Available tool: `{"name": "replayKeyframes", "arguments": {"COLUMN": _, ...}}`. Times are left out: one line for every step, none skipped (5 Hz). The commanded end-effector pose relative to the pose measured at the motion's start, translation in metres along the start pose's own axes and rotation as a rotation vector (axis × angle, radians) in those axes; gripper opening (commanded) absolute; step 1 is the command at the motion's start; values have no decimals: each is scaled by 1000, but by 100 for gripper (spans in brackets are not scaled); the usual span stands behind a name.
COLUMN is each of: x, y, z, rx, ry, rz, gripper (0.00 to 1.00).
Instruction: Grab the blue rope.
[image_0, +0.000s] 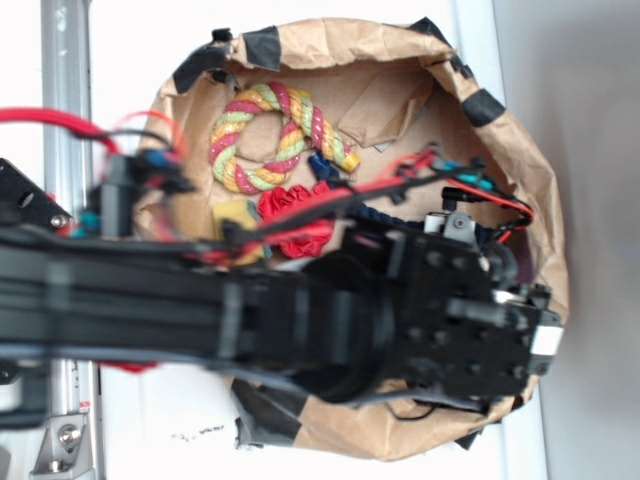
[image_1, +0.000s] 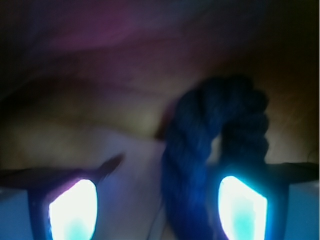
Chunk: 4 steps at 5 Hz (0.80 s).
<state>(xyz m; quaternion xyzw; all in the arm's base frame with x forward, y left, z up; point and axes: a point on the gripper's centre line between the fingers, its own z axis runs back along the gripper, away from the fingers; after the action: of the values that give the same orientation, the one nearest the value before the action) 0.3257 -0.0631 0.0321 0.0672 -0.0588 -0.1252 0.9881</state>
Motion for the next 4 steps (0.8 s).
{"name": "replayKeyframes", "arguments": {"x": -6, "y": 28, "z": -12, "rx": 54, "ry": 53, "rz": 110, "gripper": 59}}
{"name": "replayKeyframes", "arguments": {"x": -17, "y": 34, "z": -6, "rx": 80, "ry": 73, "rz": 166, "gripper": 0}}
{"name": "replayKeyframes", "arguments": {"x": -33, "y": 37, "z": -1, "rx": 71, "ry": 50, "rz": 168, "gripper": 0}}
{"name": "replayKeyframes", "arguments": {"x": -43, "y": 27, "z": 1, "rx": -71, "ry": 23, "rz": 166, "gripper": 0}}
